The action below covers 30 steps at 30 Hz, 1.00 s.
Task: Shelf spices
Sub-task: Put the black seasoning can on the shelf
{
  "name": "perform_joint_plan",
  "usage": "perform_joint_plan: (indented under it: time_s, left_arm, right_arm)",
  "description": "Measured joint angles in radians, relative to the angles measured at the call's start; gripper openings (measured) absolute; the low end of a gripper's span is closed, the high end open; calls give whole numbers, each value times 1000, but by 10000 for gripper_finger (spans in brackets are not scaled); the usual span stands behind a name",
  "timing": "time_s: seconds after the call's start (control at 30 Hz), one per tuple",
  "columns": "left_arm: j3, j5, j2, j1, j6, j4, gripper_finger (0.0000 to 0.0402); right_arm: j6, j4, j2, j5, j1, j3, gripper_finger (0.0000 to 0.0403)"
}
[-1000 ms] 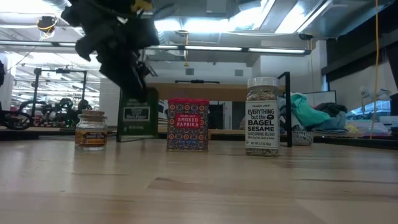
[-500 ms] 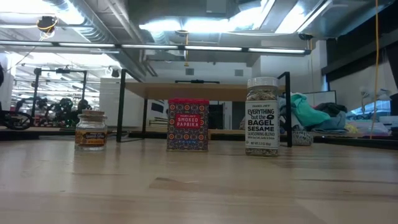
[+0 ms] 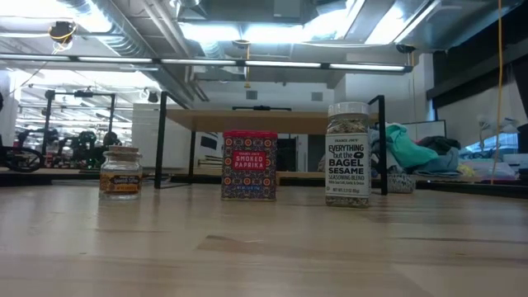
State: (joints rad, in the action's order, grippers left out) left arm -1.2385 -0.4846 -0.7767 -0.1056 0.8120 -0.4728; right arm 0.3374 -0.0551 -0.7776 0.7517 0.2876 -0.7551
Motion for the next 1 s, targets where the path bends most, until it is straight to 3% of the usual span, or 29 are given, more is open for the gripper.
perform_joint_plan:
  time_s: [0.2,0.37,0.53,0.63,0.8,1.0]
  left_arm:
    - [0,-10,16,0,35,170,114]
    - [6,35,7,0,-40,391,114]
    - [59,226,-5,0,-183,690,114]
    - [69,379,-19,0,-293,763,114]
    - [70,634,-33,3,-492,746,114]
    - [70,899,-58,20,-785,573,114]
  right_arm:
    - [0,5,0,0,0,0,326]
    - [0,5,0,0,0,0,326]
    - [7,5,0,0,0,0,326]
    - [7,5,0,0,0,0,326]
    - [8,5,0,0,0,0,326]
    - [8,4,0,0,0,1,326]
